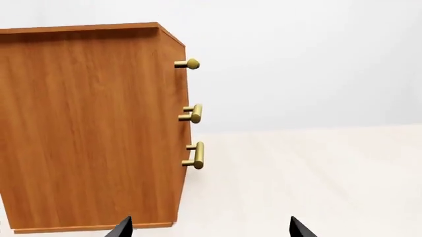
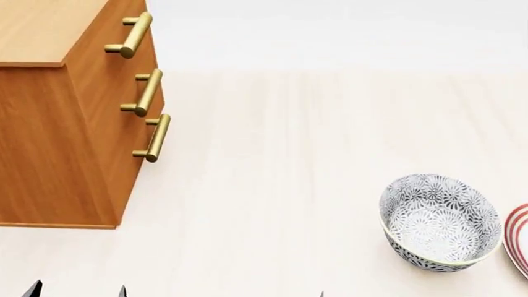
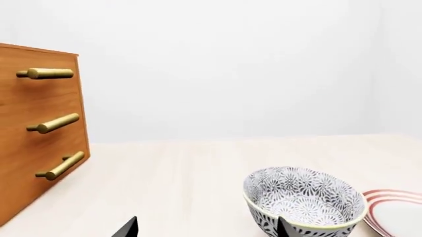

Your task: Put the bowl on top of the cabinet.

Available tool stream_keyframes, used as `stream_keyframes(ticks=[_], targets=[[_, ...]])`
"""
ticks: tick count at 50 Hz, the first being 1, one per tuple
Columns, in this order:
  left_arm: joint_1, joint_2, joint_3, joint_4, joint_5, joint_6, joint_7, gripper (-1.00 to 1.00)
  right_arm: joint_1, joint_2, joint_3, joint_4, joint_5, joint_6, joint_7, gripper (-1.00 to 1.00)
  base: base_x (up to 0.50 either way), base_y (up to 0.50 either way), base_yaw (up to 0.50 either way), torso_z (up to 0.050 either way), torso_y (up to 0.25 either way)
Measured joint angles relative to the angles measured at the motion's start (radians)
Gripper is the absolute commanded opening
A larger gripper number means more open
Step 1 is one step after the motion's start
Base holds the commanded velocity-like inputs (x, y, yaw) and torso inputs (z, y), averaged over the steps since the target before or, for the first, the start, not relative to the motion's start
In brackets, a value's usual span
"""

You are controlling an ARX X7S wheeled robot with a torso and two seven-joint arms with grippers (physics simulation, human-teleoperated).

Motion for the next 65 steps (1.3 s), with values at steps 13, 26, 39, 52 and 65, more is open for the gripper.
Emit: stream_keyframes(ticks=[13,26,39,52,65], targets=[[0.036,-0.017,0.013,0.057,0.012,0.013,-0.023,1.00,-0.044,0.013,-0.007,-0.045,-0.017,-0.035,0.015,1.00,0.00,0.00,0.00,0.000,0.000],[0.052,-0.028,0.024,0.077,0.019,0.026,-0.039,1.00,-0.071,0.023,-0.010,-0.064,-0.025,-0.065,0.027,1.00,0.20,0.00,0.00,0.000,0.000],[0.053,-0.037,0.033,0.084,0.017,0.028,-0.050,1.00,-0.079,0.030,-0.014,-0.073,-0.027,-0.075,0.035,1.00,0.29,0.00,0.00,0.000,0.000],[0.049,-0.043,0.037,0.084,0.012,0.025,-0.059,1.00,-0.076,0.033,-0.018,-0.074,-0.029,-0.074,0.046,1.00,0.23,0.00,0.00,0.000,0.000],[0.045,-0.046,0.038,0.082,0.000,0.021,-0.067,1.00,-0.067,0.029,-0.022,-0.067,-0.037,-0.063,0.066,1.00,0.00,0.00,0.00,0.000,0.000]])
